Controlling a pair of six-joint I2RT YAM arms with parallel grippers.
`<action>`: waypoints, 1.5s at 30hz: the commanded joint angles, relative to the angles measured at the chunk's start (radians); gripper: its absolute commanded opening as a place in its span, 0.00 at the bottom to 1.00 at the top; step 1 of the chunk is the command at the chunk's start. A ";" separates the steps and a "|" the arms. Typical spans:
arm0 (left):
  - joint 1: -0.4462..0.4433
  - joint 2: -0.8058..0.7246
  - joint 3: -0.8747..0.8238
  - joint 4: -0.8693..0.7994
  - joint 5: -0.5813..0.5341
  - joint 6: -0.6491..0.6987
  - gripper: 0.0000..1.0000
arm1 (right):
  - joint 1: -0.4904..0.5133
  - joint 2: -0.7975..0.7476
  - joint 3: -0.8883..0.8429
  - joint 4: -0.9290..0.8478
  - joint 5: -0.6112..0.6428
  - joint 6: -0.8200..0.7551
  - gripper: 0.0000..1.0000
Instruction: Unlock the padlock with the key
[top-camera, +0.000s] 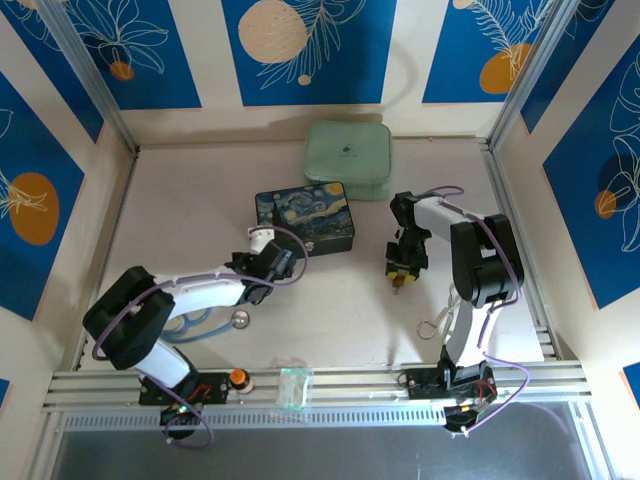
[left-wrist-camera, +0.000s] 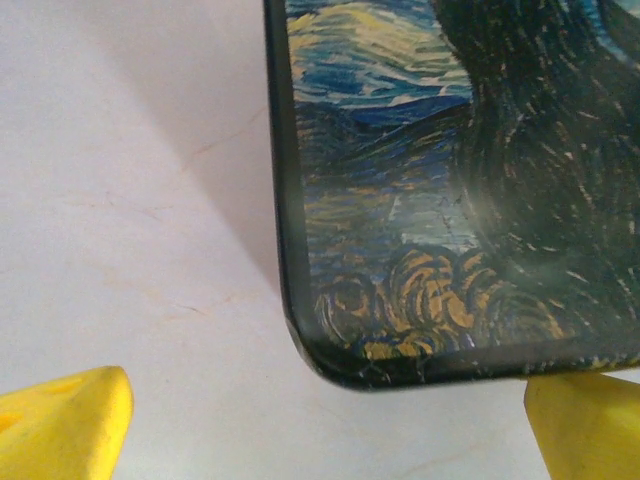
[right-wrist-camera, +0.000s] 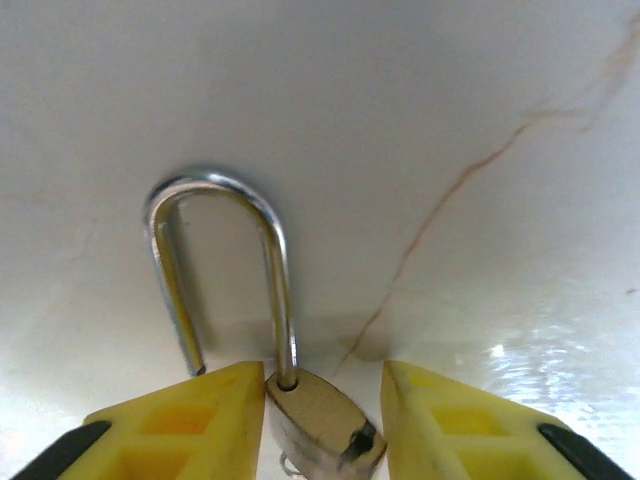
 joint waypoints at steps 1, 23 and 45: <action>0.041 -0.020 0.012 0.027 0.015 0.011 0.99 | -0.011 -0.007 0.014 -0.038 0.017 -0.016 0.40; 0.350 -0.475 -0.209 0.234 -0.100 0.585 0.99 | -0.037 -0.529 -0.251 0.723 0.368 -0.171 0.91; 0.693 -0.024 -0.404 1.025 0.453 0.627 0.99 | -0.187 -0.390 -0.885 1.980 0.097 -0.331 0.95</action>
